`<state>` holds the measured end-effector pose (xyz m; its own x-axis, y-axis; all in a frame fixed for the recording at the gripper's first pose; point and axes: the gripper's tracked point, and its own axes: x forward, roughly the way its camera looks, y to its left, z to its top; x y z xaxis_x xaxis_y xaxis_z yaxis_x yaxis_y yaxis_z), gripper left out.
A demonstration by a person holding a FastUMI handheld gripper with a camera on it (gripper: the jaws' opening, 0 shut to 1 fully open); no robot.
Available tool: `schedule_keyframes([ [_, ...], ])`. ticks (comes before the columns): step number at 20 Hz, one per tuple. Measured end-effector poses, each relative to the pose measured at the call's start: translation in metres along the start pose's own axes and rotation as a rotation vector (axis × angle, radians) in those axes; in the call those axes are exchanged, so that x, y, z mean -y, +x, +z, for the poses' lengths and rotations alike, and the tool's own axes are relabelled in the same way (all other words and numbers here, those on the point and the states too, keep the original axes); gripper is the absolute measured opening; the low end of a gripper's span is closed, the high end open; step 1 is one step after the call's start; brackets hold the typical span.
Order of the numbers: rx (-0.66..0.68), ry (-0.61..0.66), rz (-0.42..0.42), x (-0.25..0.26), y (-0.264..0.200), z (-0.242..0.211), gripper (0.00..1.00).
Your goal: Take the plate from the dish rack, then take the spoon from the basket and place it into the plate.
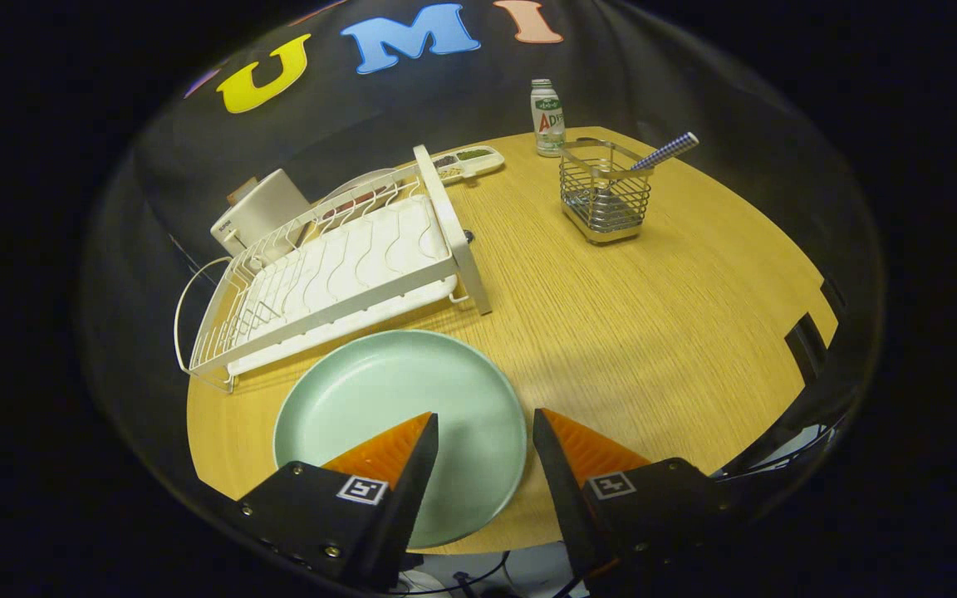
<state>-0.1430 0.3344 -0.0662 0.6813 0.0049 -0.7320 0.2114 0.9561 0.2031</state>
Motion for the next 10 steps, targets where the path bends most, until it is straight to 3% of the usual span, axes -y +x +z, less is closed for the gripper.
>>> schedule_keyframes([
  [10,0.185,0.086,-0.074,0.027,-0.019,0.068,0.72],
])
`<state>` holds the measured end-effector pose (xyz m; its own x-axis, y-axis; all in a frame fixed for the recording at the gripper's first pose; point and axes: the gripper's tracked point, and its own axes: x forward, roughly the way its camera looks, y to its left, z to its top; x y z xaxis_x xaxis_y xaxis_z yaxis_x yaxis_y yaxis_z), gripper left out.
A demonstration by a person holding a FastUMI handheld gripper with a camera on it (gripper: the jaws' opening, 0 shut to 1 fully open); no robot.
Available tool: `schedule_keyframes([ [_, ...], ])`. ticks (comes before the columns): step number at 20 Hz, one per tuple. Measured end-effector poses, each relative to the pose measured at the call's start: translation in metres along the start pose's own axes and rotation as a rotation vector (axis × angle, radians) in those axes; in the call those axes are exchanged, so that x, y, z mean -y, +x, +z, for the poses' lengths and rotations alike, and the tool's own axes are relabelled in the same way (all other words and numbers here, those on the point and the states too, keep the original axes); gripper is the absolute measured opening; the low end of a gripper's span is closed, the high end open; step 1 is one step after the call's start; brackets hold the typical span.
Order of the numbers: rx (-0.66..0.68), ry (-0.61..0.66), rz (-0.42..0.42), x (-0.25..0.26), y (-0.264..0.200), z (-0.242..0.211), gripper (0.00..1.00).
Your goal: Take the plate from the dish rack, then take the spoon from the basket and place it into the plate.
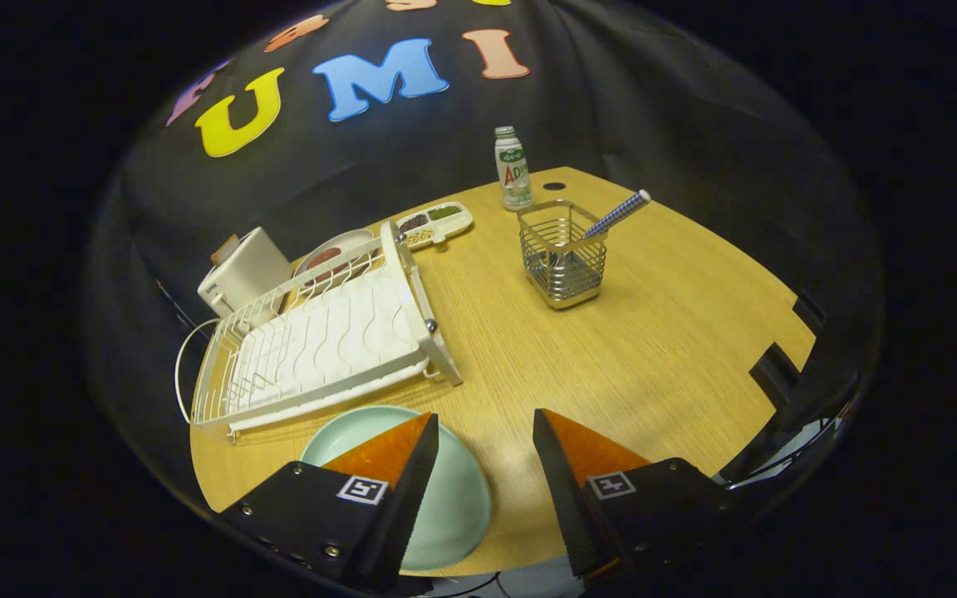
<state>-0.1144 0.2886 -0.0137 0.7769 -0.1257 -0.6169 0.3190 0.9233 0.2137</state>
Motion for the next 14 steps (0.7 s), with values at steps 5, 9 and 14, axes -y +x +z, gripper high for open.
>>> schedule_keyframes([
  [5,0.087,0.104,-0.084,0.026,0.007,0.048,0.72],
  [9,0.127,0.191,-0.156,0.049,0.018,0.075,0.72],
  [14,0.182,0.278,-0.216,0.067,0.035,0.11,0.73],
])
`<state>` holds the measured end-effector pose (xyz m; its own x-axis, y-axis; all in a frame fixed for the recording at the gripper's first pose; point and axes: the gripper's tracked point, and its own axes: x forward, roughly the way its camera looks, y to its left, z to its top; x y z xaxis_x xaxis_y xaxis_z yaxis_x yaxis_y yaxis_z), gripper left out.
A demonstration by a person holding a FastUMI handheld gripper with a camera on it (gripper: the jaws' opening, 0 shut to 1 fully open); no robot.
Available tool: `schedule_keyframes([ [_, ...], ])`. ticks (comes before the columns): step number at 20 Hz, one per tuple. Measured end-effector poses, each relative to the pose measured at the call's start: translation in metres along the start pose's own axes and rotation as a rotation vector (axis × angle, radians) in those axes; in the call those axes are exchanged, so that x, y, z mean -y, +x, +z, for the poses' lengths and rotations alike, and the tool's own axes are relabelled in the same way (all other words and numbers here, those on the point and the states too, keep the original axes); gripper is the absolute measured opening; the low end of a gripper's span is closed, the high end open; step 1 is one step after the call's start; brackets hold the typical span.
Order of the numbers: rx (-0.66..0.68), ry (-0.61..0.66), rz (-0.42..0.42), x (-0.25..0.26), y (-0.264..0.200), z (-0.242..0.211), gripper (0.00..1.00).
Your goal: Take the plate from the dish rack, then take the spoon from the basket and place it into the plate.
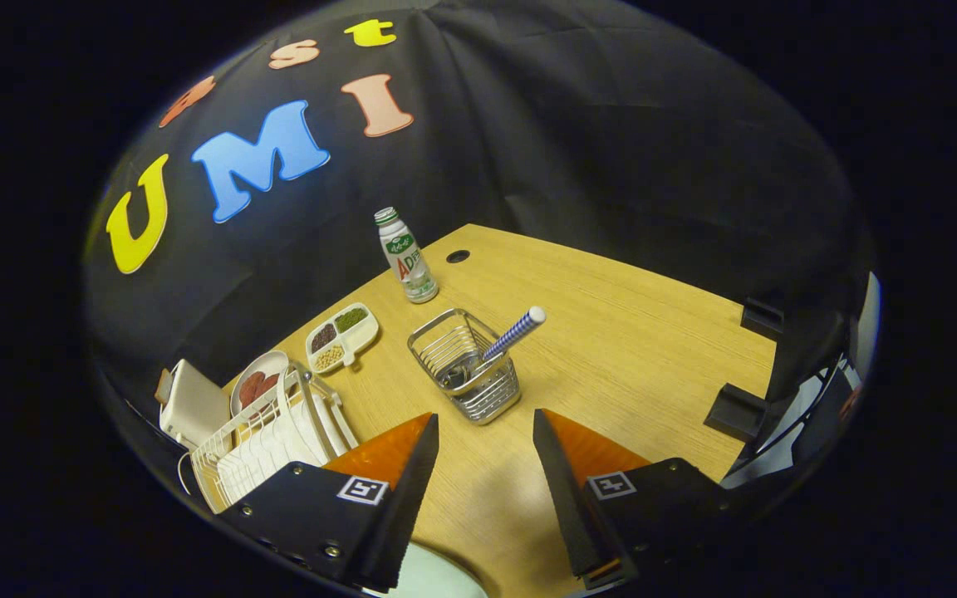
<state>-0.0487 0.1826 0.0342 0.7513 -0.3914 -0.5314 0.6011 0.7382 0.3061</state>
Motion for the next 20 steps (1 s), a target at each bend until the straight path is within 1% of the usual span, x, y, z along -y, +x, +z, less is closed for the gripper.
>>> schedule_keyframes([
  [6,0.054,0.103,-0.065,0.009,0.033,0.04,0.72],
  [9,0.059,0.15,-0.079,0.015,0.047,0.046,0.72],
  [14,0.055,0.153,-0.089,0.023,0.063,0.053,0.72],
  [15,0.054,0.156,-0.079,0.024,0.065,0.054,0.72],
  [17,0.044,0.146,-0.087,0.026,0.068,0.052,0.54],
  [18,0.037,0.142,-0.096,0.028,0.068,0.051,0.46],
  [19,0.034,0.143,-0.085,0.028,0.067,0.051,0.46],
  [20,0.04,0.143,-0.09,0.027,0.069,0.056,0.31],
])
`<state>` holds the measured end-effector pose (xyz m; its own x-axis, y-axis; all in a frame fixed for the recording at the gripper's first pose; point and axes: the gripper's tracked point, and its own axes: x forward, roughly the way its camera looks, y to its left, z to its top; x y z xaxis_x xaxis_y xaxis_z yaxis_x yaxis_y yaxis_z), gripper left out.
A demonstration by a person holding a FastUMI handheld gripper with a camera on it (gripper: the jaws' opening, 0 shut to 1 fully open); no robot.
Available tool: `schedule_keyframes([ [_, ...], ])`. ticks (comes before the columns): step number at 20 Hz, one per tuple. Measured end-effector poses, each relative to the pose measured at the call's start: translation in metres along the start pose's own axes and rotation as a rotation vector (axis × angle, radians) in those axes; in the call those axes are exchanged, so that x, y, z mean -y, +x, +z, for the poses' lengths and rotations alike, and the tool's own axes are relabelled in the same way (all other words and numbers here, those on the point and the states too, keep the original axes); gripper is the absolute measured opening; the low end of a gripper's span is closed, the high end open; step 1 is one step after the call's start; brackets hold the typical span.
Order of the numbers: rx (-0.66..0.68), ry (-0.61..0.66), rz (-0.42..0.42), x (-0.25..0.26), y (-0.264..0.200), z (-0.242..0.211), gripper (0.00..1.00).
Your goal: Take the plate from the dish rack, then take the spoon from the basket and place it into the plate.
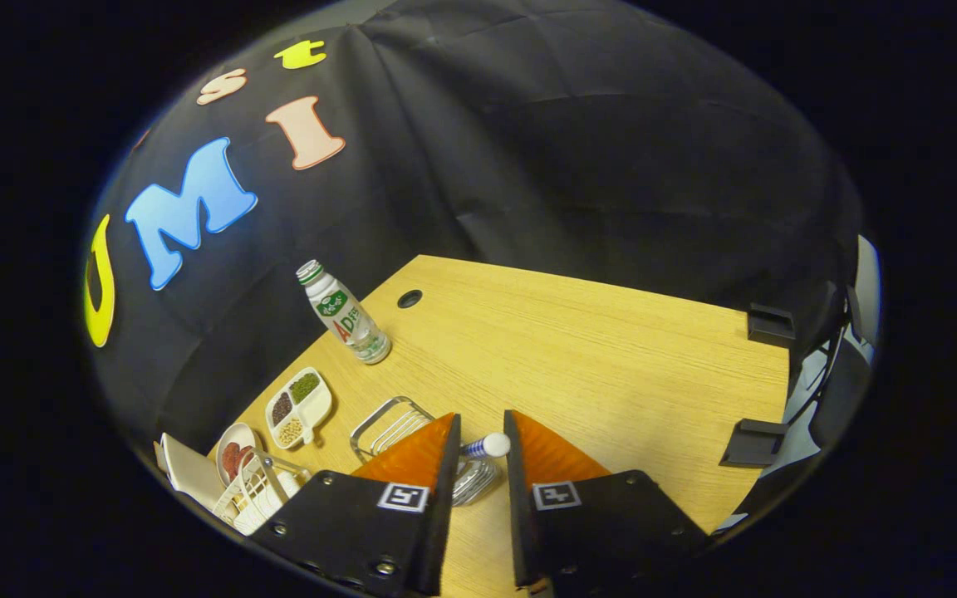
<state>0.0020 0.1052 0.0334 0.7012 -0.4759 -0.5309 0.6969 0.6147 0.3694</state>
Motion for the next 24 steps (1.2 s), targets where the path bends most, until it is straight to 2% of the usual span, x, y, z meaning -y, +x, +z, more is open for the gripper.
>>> schedule_keyframes([
  [4,-0.002,-0.005,-0.005,-0.001,0.0,0.002,0.31],
  [5,0.018,0.008,0.031,-0.009,-0.001,0.007,0.31],
  [6,0.022,0.001,0.033,-0.015,-0.002,0.009,0.21],
  [9,0.034,-0.043,0.045,-0.024,-0.005,0.015,0.21],
  [10,0.066,-0.033,0.111,-0.042,-0.008,0.023,0.14],
  [11,0.06,-0.063,0.091,-0.046,-0.007,0.024,0.08],
  [19,0.077,-0.177,0.075,-0.067,-0.013,0.033,0.08],
  [24,0.136,-0.237,0.08,-0.077,-0.037,0.052,0.07],
])
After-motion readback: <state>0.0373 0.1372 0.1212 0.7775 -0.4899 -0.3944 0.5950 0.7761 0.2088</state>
